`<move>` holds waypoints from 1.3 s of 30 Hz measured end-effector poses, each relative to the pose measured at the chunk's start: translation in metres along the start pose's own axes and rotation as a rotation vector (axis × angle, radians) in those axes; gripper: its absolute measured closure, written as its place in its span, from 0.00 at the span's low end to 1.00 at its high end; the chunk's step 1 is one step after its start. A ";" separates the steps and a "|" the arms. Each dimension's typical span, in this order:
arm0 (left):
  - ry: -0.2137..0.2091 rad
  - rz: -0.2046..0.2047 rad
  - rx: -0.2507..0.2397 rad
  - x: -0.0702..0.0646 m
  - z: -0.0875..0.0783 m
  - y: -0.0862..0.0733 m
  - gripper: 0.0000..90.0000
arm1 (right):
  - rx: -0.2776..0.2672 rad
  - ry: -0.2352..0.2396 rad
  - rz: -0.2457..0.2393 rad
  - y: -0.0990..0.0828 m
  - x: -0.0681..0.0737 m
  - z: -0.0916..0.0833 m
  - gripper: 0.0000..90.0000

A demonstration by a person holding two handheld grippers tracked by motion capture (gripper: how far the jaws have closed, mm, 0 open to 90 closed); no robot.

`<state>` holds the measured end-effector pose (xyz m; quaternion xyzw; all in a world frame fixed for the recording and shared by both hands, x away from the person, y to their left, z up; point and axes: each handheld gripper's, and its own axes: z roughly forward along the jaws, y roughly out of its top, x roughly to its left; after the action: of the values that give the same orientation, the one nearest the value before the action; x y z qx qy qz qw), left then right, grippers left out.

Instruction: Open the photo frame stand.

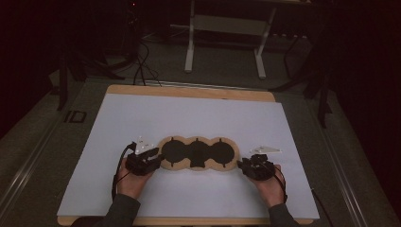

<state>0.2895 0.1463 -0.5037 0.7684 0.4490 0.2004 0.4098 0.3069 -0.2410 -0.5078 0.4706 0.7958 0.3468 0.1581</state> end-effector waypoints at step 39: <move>-0.208 0.221 0.061 -0.062 0.024 0.001 0.80 | -0.021 0.075 0.046 -0.012 -0.010 0.012 0.67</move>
<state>0.2739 0.0821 -0.5128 0.8418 0.3226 0.1502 0.4060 0.3115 -0.2488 -0.5252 0.4739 0.7864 0.3760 0.1250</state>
